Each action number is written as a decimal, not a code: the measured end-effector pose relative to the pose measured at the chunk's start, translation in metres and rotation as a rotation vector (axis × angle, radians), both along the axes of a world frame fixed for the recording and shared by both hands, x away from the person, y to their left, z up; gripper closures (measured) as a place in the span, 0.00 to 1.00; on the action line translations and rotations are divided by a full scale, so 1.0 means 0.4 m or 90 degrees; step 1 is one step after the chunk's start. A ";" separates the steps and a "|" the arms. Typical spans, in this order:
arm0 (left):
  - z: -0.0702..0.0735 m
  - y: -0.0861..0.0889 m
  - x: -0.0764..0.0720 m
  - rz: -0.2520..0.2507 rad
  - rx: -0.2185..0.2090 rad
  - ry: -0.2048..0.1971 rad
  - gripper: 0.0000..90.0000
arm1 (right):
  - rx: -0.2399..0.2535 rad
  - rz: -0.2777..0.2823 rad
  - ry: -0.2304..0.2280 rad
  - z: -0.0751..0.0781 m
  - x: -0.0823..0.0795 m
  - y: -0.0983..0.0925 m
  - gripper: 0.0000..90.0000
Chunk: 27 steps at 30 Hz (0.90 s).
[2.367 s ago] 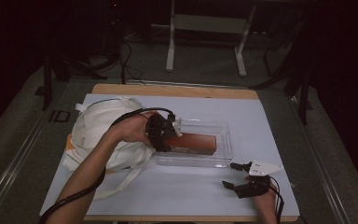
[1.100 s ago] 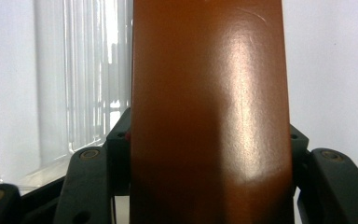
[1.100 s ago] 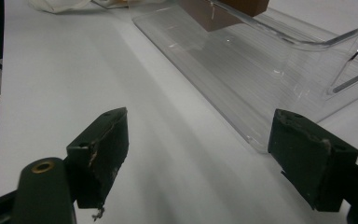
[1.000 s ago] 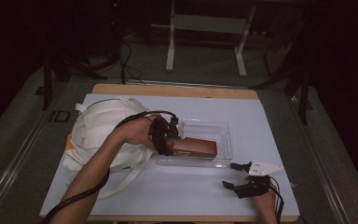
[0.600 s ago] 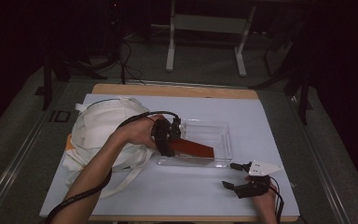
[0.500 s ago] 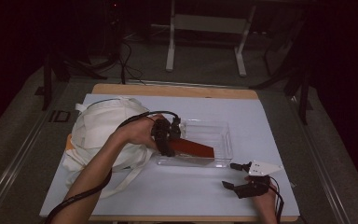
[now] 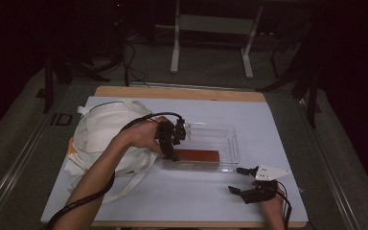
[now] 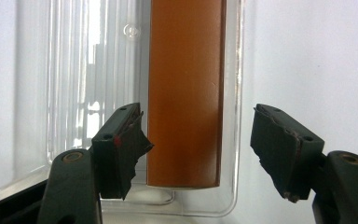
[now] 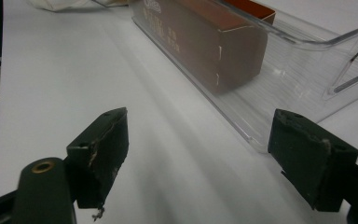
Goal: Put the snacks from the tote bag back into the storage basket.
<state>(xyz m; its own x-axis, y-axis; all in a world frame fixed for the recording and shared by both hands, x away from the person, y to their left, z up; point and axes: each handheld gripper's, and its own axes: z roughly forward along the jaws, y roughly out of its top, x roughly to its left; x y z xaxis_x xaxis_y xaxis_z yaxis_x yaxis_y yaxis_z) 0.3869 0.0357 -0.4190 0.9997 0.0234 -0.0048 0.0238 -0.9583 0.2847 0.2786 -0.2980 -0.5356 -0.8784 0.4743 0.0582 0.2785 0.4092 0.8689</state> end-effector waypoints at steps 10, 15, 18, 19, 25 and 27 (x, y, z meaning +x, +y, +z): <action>0.010 0.018 0.000 0.012 -0.003 0.000 0.39 | -0.001 0.000 0.000 0.000 0.000 0.000 0.22; 0.014 0.022 -0.003 0.016 -0.007 -0.003 0.39 | -0.001 0.000 0.000 0.000 0.000 0.000 0.22; 0.018 0.025 -0.004 0.021 -0.005 -0.015 0.39 | -0.001 0.000 -0.001 0.000 0.000 0.000 0.22; 0.022 0.030 -0.005 0.026 -0.011 -0.019 0.39 | -0.001 0.000 -0.001 0.000 0.000 0.000 0.22; 0.032 0.047 -0.008 0.041 -0.021 -0.041 0.39 | -0.001 0.000 -0.001 0.000 0.000 0.000 0.22; 0.035 0.056 -0.010 0.054 -0.031 -0.049 0.39 | -0.001 0.000 -0.001 0.000 0.000 0.000 0.22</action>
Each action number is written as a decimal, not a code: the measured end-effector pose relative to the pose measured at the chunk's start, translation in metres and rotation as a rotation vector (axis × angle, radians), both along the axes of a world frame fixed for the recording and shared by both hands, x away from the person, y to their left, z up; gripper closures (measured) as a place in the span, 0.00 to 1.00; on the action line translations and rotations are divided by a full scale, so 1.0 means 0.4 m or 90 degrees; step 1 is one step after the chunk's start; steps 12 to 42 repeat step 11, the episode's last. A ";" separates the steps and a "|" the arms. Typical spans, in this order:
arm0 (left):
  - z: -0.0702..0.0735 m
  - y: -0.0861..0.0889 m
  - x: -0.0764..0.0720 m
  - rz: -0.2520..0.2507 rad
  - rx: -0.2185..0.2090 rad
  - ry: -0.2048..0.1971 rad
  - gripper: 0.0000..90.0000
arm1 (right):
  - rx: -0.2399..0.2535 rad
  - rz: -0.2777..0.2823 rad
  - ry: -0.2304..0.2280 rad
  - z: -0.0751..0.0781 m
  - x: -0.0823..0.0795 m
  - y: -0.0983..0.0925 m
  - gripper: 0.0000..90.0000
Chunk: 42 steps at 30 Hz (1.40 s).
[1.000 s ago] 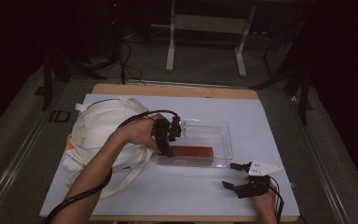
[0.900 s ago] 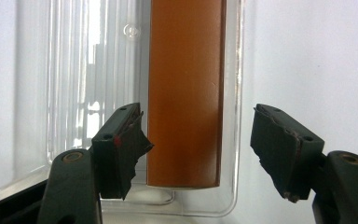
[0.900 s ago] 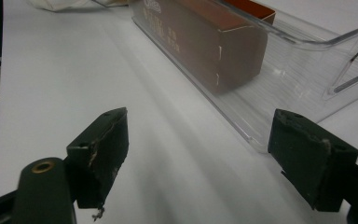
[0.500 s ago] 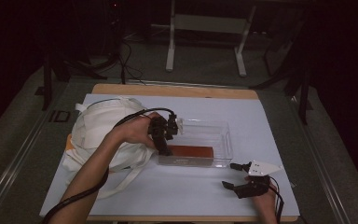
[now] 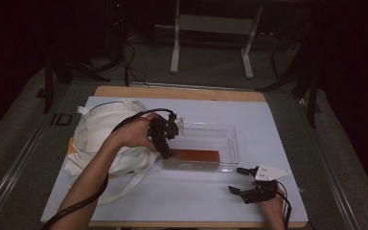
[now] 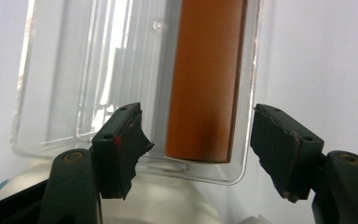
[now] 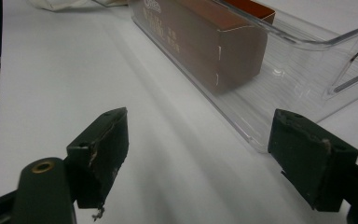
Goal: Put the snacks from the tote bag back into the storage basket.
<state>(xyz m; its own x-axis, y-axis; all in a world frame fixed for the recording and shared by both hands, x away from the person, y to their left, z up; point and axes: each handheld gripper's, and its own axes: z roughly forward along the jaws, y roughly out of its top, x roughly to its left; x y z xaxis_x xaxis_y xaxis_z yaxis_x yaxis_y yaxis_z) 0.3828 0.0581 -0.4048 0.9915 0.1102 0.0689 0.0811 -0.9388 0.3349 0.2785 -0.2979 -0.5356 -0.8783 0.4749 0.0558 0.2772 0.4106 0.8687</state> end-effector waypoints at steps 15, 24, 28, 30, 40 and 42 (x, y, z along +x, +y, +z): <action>-0.016 0.043 -0.050 0.070 -0.036 -0.053 0.39 | 0.001 -0.001 -0.001 0.000 -0.001 -0.001 0.22; -0.016 0.043 -0.050 0.070 -0.036 -0.053 0.39 | 0.001 -0.001 -0.001 0.000 -0.001 -0.001 0.22; -0.016 0.043 -0.050 0.070 -0.036 -0.053 0.39 | 0.001 -0.001 -0.001 0.000 -0.001 -0.001 0.22; -0.016 0.043 -0.050 0.070 -0.036 -0.053 0.39 | 0.001 -0.001 -0.001 0.000 -0.001 -0.001 0.22; -0.016 0.043 -0.050 0.070 -0.036 -0.053 0.39 | 0.001 -0.001 -0.001 0.000 -0.001 -0.001 0.22; -0.016 0.043 -0.050 0.070 -0.036 -0.053 0.39 | 0.001 -0.001 -0.001 0.000 -0.001 -0.001 0.22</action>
